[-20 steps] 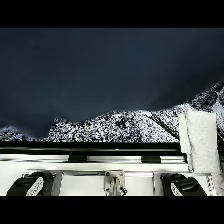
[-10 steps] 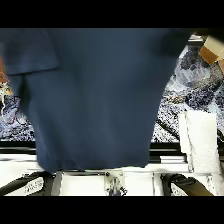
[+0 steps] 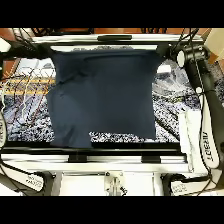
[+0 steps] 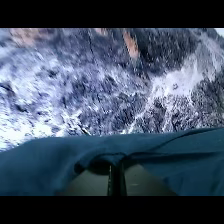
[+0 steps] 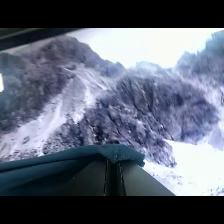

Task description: Fold the shirts.

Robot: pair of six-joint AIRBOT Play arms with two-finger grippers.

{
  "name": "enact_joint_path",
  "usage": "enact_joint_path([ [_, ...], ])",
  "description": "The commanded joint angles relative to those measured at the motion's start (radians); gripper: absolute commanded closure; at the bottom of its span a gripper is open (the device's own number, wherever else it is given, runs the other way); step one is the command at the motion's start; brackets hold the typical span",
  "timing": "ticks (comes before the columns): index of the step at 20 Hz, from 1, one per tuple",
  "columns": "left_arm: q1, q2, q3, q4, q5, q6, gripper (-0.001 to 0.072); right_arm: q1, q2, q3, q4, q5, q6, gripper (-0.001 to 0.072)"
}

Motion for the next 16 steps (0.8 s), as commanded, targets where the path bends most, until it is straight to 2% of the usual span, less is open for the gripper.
enact_joint_path([
  [1, -0.045, -0.133, 0.000, -0.072, -0.011, -0.025, 0.0673, -0.019, -0.096, 0.001, 0.060, 0.068, 0.085, 0.0638],
  [3, -0.065, -0.169, 0.000, -0.084, -0.011, -0.104, 0.0671, -0.008, -0.116, 0.001, 0.113, 0.077, 0.084, 0.0639],
  [4, -0.066, -0.173, 0.002, -0.086, -0.019, -0.130, 0.0635, -0.008, -0.113, 0.001, 0.145, 0.065, 0.083, 0.0633],
  [5, -0.059, -0.171, 0.011, -0.085, -0.048, -0.147, 0.0542, -0.009, -0.100, 0.001, 0.169, 0.057, 0.083, 0.0519],
  [6, -0.040, -0.171, 0.036, -0.085, -0.111, -0.159, 0.0385, -0.014, -0.077, 0.001, 0.169, 0.064, 0.075, 0.0342],
  [7, -0.012, -0.171, 0.066, -0.085, -0.192, -0.159, 0.0260, -0.024, -0.044, 0.001, 0.161, 0.089, 0.037, 0.0259],
  [8, 0.028, -0.168, 0.093, -0.085, -0.292, -0.161, 0.0218, -0.035, -0.006, 0.001, 0.145, 0.134, -0.007, 0.0259],
  [10, 0.124, -0.156, 0.100, -0.065, -0.503, -0.214, 0.0221, -0.081, 0.077, 0.001, 0.104, 0.307, -0.103, 0.0259],
  [11, 0.168, -0.154, 0.088, -0.059, -0.613, -0.234, 0.0221, -0.112, 0.111, 0.001, 0.098, 0.440, -0.172, 0.0259],
  [13, 0.230, -0.118, -0.019, -0.047, -0.786, -0.216, 0.0221, -0.177, 0.147, -0.007, 0.122, 0.712, -0.335, 0.0259],
  [14, 0.243, -0.076, -0.110, -0.011, -0.800, -0.187, 0.0222, -0.208, 0.160, -0.031, 0.159, 0.824, -0.412, 0.0259],
  [16, 0.248, 0.063, -0.378, 0.080, -0.708, -0.145, 0.0222, -0.284, 0.206, -0.159, 0.243, 0.971, -0.507, 0.0259],
])
